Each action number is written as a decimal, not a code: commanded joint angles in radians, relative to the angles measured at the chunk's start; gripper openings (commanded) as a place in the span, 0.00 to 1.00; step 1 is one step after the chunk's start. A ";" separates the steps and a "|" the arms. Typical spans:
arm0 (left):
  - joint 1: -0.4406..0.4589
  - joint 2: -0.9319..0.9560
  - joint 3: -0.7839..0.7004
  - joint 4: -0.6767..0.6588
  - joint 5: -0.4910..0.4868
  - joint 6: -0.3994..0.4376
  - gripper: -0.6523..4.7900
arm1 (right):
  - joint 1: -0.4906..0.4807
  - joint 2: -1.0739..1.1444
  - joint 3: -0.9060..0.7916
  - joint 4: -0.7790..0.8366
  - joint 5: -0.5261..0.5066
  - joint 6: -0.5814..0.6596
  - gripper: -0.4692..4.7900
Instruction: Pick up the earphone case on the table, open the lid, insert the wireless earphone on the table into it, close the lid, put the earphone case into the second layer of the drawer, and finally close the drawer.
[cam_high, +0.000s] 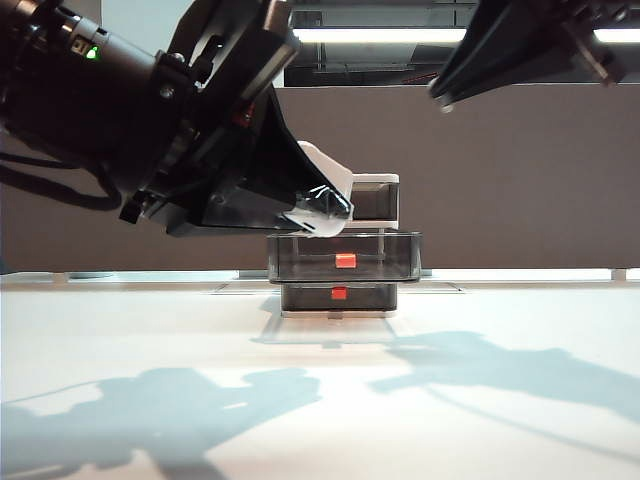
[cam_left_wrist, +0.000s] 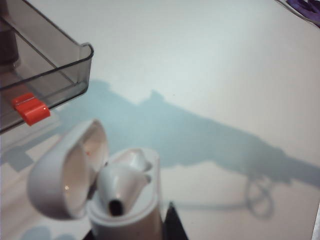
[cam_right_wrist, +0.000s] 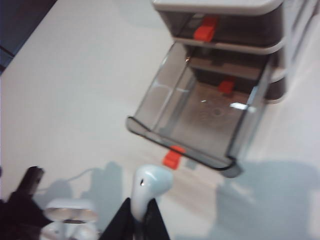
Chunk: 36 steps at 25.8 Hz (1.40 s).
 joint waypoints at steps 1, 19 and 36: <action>-0.003 -0.002 0.006 0.021 0.003 0.005 0.21 | 0.073 -0.006 -0.033 0.123 0.028 0.050 0.09; -0.003 -0.002 0.006 0.072 0.003 0.005 0.21 | 0.354 -0.005 -0.154 0.304 0.236 0.123 0.09; -0.003 -0.002 0.006 0.075 0.003 0.071 0.21 | 0.354 -0.005 -0.156 0.304 0.255 0.118 0.09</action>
